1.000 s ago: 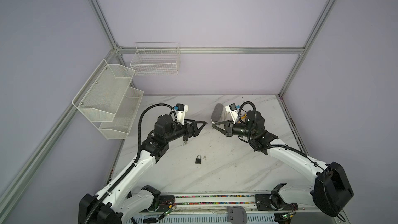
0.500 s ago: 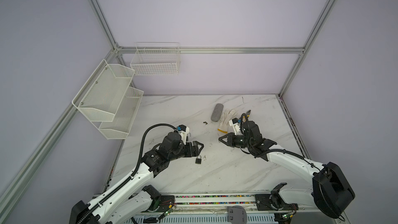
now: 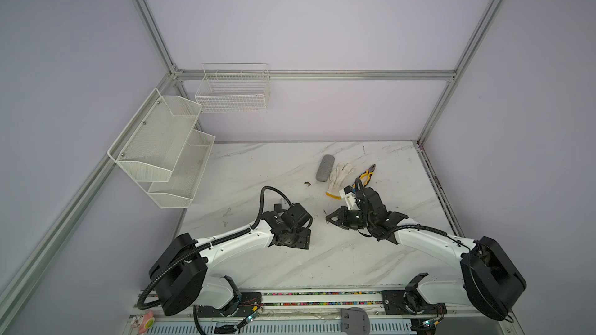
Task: Unlock with the key
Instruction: 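Lower the left gripper over the closed black padlock while the right gripper holds the key, then close the left gripper on the closed black padlock's body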
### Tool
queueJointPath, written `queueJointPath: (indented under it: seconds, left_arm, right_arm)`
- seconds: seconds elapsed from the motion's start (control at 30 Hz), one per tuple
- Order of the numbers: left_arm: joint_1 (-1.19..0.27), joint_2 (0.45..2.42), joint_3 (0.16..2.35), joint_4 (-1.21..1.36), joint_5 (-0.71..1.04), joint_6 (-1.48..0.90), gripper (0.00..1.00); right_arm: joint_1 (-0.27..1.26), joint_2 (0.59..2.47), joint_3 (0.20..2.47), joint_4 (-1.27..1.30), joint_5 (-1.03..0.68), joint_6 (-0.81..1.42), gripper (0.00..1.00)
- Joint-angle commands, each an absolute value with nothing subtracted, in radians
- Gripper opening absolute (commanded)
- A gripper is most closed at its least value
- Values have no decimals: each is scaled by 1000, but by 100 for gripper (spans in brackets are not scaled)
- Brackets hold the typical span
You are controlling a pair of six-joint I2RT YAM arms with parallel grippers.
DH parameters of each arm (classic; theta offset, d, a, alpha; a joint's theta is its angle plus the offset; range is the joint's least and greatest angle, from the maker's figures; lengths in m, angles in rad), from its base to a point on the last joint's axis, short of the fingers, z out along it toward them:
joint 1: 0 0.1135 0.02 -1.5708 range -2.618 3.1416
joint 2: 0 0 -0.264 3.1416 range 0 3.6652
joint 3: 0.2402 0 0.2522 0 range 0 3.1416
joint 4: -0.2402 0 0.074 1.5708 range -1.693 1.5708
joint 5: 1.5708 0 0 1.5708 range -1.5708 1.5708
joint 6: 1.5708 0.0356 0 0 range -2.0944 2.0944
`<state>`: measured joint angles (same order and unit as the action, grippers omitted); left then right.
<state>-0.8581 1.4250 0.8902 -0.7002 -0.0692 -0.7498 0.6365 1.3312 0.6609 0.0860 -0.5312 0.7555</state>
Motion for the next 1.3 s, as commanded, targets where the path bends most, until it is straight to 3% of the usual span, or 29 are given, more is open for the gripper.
queueJointPath:
  seconds: [0.0,0.63,1.27]
  left_arm:
    - [-861,1491,1009,-742,-119,-763,79]
    - [-861,1672,1102,-777,-130,-770,59]
    - [-871,1732,1098,-791,-135,-860,45]
  right_arm:
    - [638,1352,658,109,-555,764,0]
    - [637,1368,645,134,-566,768,0]
    - [637,1399,642,156,-583,771,0]
